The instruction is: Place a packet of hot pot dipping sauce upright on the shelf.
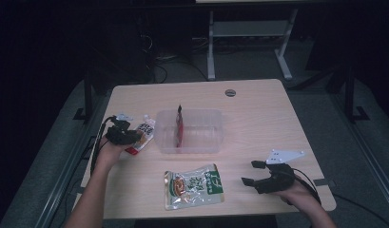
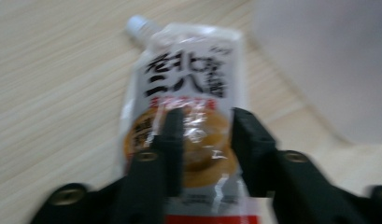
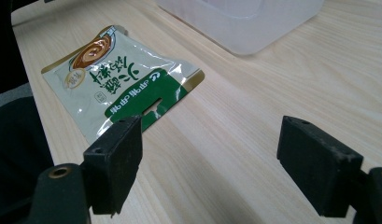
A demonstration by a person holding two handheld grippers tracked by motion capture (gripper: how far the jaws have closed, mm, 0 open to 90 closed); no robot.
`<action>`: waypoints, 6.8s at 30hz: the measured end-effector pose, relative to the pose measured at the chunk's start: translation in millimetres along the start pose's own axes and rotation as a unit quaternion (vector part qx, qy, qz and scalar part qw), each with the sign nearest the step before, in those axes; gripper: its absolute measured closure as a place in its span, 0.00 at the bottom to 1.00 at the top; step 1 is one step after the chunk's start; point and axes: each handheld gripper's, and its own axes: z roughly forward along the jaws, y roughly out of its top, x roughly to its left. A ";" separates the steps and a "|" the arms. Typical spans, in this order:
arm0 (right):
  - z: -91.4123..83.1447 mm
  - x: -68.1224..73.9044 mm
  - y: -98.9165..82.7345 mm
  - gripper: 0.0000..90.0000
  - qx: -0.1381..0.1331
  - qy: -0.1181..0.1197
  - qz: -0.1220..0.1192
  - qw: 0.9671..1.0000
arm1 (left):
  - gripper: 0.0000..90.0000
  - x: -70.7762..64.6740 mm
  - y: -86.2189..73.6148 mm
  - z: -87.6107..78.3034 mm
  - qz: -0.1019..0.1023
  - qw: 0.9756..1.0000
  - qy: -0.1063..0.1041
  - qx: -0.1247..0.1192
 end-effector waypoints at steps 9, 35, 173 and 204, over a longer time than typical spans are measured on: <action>-1.2 -1.8 -0.8 0.24 -0.001 -0.003 0.002 1.000 | 1.00 11.5 -2.5 17.1 -0.048 0.999 0.007 0.018; -0.2 0.4 -1.3 0.24 0.003 -0.003 0.000 1.000 | 1.00 0.3 -23.6 -4.2 -0.046 0.995 -0.035 0.086; 8.9 4.4 32.7 0.38 0.021 0.039 0.009 0.999 | 0.99 -93.1 -68.3 -96.6 0.065 0.978 -0.189 -0.054; 62.1 13.7 99.9 0.49 -0.011 0.174 -0.012 0.985 | 0.99 -173.5 -1.8 -63.2 0.210 0.935 -0.271 -0.088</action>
